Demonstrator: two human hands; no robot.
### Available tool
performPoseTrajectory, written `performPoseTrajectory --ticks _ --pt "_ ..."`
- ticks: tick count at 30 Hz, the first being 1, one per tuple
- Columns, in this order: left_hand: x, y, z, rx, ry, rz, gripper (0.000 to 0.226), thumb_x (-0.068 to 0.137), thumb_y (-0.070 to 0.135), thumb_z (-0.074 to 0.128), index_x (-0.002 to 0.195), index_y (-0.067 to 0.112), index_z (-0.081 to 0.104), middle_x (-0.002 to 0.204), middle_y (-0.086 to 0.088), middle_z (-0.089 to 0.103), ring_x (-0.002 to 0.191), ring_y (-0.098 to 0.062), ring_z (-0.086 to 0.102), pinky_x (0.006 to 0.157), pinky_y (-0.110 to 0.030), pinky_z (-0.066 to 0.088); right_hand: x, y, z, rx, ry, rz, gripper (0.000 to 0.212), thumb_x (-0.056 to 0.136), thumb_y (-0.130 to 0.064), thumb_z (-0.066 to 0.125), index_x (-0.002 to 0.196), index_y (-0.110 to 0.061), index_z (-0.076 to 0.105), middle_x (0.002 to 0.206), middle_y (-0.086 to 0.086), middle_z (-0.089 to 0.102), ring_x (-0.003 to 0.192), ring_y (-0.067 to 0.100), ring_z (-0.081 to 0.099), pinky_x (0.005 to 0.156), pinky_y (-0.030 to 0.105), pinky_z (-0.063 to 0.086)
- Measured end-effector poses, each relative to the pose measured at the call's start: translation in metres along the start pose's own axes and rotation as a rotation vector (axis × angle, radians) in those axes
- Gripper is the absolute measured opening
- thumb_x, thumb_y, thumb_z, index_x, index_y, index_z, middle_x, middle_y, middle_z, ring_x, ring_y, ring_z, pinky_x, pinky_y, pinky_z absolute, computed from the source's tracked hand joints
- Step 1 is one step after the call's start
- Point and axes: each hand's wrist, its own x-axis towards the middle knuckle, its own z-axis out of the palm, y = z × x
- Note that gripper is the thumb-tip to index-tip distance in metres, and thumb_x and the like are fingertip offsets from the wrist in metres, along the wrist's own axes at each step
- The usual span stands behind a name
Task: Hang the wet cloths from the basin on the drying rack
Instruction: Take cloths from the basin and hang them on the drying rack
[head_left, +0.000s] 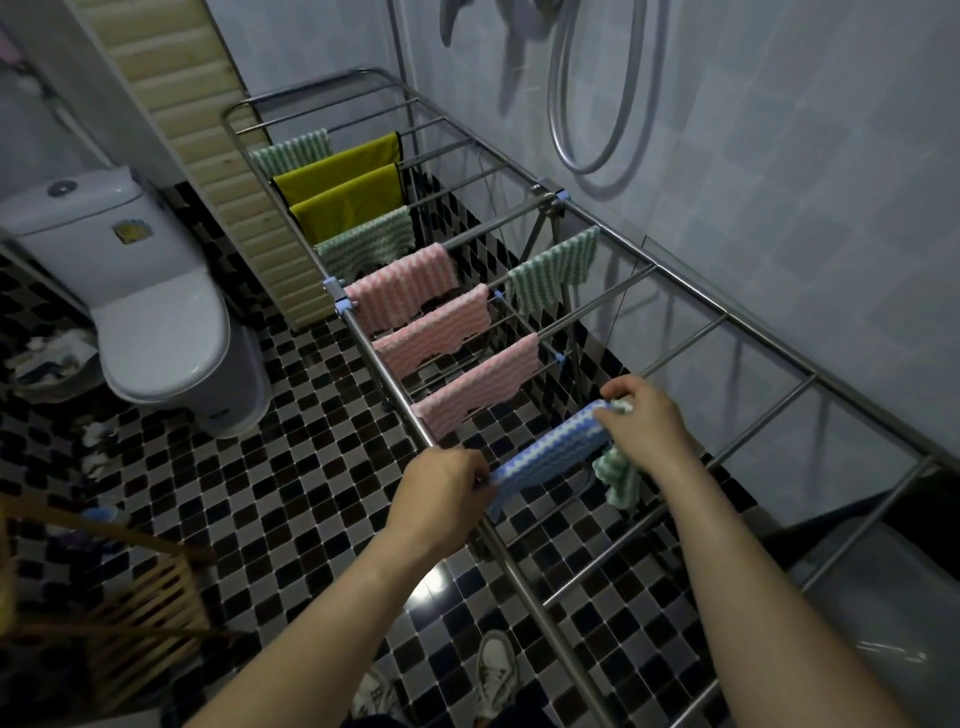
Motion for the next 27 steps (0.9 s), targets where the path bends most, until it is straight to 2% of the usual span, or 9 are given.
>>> performPoseTrajectory --ticks 7,10,12,14,17,19,21,25,27 --pt "0.002 0.003 -0.002 0.119 -0.056 0.086 0.025 0.095 0.034 0.053 0.109 0.018 0.068 0.092 0.001 0.072 0.079 -0.013 0.065 0.073 -0.029 0.056 -0.005 -0.005 0.000 -0.061 0.057 0.012 0.022 0.090 -0.026 0.063 0.109 -0.014 0.060 0.109 0.005 0.063 0.085 0.016 0.051 0.072 0.027 0.042" --pt "0.003 0.004 -0.008 0.010 -0.070 0.025 0.024 0.094 0.035 0.055 0.110 0.021 0.067 0.096 0.003 0.071 0.079 -0.010 0.064 0.073 -0.029 0.057 -0.014 -0.021 -0.023 -0.091 -0.002 -0.004 0.028 0.089 -0.029 0.064 0.113 -0.015 0.057 0.108 0.004 0.058 0.089 0.017 0.051 0.075 0.027 0.040" --pt "0.002 0.008 -0.017 -0.202 -0.053 -0.047 0.021 0.094 0.032 0.057 0.110 0.022 0.067 0.099 0.008 0.069 0.086 -0.009 0.064 0.079 -0.030 0.056 -0.022 -0.035 -0.043 -0.063 -0.107 -0.032 0.029 0.087 -0.029 0.066 0.112 -0.020 0.056 0.107 -0.001 0.054 0.093 0.018 0.055 0.078 0.030 0.044" --pt "0.004 0.017 -0.032 -0.566 -0.036 -0.142 0.018 0.095 0.026 0.057 0.106 0.019 0.069 0.097 0.010 0.069 0.086 -0.005 0.064 0.079 -0.025 0.054 -0.031 -0.051 -0.056 0.067 -0.210 -0.054 0.025 0.085 -0.023 0.069 0.108 -0.022 0.058 0.106 -0.001 0.058 0.091 0.018 0.062 0.079 0.035 0.052" --pt "0.004 0.036 -0.062 -1.094 -0.065 -0.192 0.022 0.095 0.023 0.055 0.100 0.009 0.072 0.085 0.003 0.072 0.073 -0.005 0.065 0.066 -0.017 0.050 -0.048 -0.073 -0.058 0.583 -0.384 -0.044 0.024 0.085 -0.002 0.066 0.105 -0.014 0.063 0.104 0.011 0.060 0.085 0.019 0.067 0.074 0.032 0.060" --pt "0.003 0.043 -0.075 -1.142 -0.143 -0.115 0.021 0.092 0.026 0.060 0.105 0.013 0.070 0.090 0.007 0.073 0.081 -0.004 0.068 0.071 -0.018 0.054 -0.059 -0.085 -0.053 0.892 -0.452 -0.014 0.025 0.086 0.007 0.060 0.105 -0.006 0.064 0.094 0.011 0.065 0.080 0.019 0.069 0.067 0.024 0.060" --pt "0.000 0.044 -0.080 -1.053 -0.183 -0.055 0.019 0.086 0.030 0.067 0.103 0.020 0.067 0.093 0.008 0.073 0.089 -0.006 0.069 0.078 -0.023 0.057 -0.069 -0.094 -0.043 1.016 -0.444 0.001 0.024 0.087 0.008 0.057 0.108 -0.002 0.064 0.087 0.012 0.068 0.074 0.018 0.070 0.063 0.022 0.059" --pt "-0.011 0.033 -0.088 -1.121 -0.055 -0.152 0.022 0.079 0.022 0.075 0.089 0.005 0.064 0.093 -0.017 0.070 0.080 -0.023 0.068 0.075 -0.037 0.057 -0.081 -0.102 -0.026 1.069 -0.423 0.051 0.024 0.089 0.001 0.057 0.112 -0.003 0.064 0.085 0.012 0.067 0.065 0.013 0.067 0.050 0.018 0.054" --pt "-0.020 0.026 -0.094 -1.262 -0.081 -0.173 0.019 0.080 0.022 0.073 0.085 0.007 0.064 0.088 -0.016 0.069 0.076 -0.021 0.068 0.071 -0.034 0.058 -0.086 -0.102 -0.022 0.996 -0.415 0.057 0.021 0.089 -0.003 0.060 0.108 -0.007 0.067 0.085 0.008 0.067 0.061 0.009 0.063 0.043 0.014 0.047"
